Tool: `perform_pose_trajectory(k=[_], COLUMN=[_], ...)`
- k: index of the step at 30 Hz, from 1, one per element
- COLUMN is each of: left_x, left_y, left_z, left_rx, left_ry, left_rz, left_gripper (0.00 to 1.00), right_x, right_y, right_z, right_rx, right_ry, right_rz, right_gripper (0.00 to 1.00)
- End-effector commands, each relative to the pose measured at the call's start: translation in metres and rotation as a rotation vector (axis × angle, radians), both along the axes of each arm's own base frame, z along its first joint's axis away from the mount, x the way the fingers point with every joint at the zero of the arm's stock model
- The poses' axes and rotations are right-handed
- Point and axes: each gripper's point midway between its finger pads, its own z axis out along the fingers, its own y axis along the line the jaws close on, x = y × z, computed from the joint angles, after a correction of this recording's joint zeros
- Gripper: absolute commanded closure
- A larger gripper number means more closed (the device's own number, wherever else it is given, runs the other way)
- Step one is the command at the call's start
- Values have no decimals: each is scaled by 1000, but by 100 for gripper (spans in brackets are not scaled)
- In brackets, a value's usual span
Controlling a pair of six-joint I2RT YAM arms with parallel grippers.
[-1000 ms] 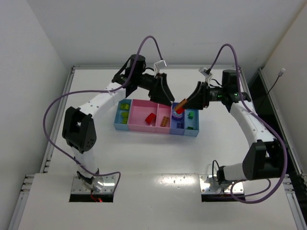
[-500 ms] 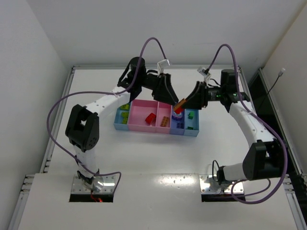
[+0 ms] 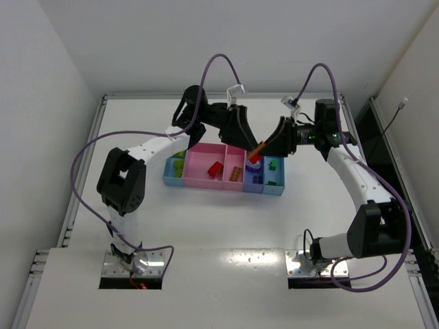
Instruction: Sort the legos into containers by color
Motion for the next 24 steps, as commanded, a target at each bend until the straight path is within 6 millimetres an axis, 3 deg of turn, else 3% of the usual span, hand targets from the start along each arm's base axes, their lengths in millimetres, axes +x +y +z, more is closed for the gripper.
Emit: perform_pose_trajectory(k=[1,5,7,8,9,10,11,17,24], left_x=[-13,-10,1,8,15,26,48,62,54], left_y=[-4,-7,-2,-5,4,3,1,15,17], left_z=[-3,-16,-27,-23,-42,-55,-43,-51,-55], left_rx=[-11,1,11,6,141,119,166,250,250], left_ry=[-32,-4,-15,-41,112,-100,-224,-245,-226], left_rz=[-55,-26,10,51,110,146,253,331,311], left_gripper=[38,39,40,40,40,40,40,44,44], right_x=[8,8,8,6,6,6,4,4,4], right_y=[2,2,2,2,2,2,2,2,2], right_z=[16,16,16,18,18,18,21,14,14], right_rx=[7,7,7,8,8,8,8,2,2], right_ry=[-108,-108,-108,-117,-117,-117,-126,-108,-108], right_rz=[7,7,7,6,6,6,6,-1,-1], right_gripper=[100,100,100,100,100,100,100,100,100])
